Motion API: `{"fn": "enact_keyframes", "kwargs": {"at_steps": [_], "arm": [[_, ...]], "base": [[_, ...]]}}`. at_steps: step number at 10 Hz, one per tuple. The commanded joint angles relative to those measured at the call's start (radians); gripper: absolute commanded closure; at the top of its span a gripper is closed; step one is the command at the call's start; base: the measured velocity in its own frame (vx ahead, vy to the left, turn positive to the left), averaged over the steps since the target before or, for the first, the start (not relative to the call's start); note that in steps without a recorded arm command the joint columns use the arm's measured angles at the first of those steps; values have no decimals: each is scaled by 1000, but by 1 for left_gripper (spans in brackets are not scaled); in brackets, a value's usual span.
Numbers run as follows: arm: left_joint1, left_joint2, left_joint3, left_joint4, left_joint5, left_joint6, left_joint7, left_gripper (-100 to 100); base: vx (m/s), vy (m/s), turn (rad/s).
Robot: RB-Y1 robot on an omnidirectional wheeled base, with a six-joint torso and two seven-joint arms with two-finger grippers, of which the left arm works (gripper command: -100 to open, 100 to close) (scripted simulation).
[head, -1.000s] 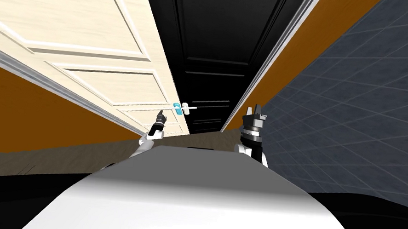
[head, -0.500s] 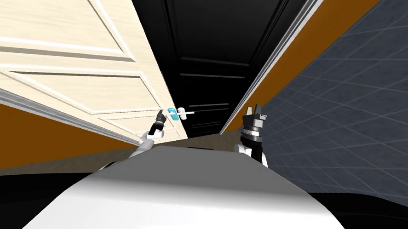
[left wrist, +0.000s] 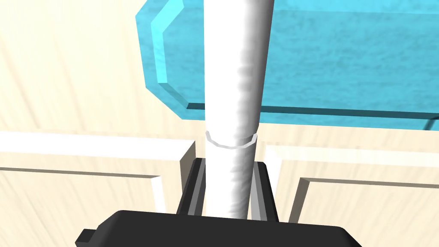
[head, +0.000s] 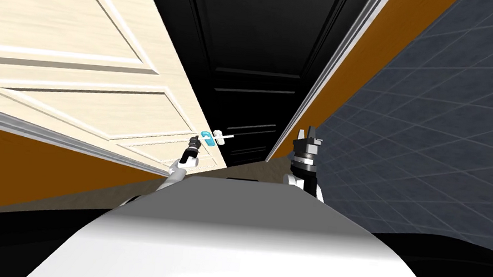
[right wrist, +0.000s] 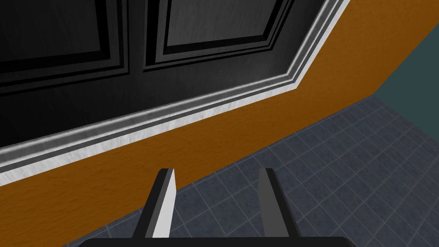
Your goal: Pull the door open
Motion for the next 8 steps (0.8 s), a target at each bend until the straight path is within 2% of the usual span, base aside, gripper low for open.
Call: {"fn": "enact_keyframes", "kwargs": {"at_steps": [1,2,3,4,8], "arm": [[1,2,2,0,0,-1,0,100],[1,2,2,0,0,-1,0,100],[17,17,2,0,3,-3,9,100],[21,22,0,-2,3,-5,12,100],[51,52,-44,-29,3,-25,51,100]], "base": [[0,0,0],[0,0,0],[-97,30,-33],[-164,26,-55],[-203,25,-119]]}}
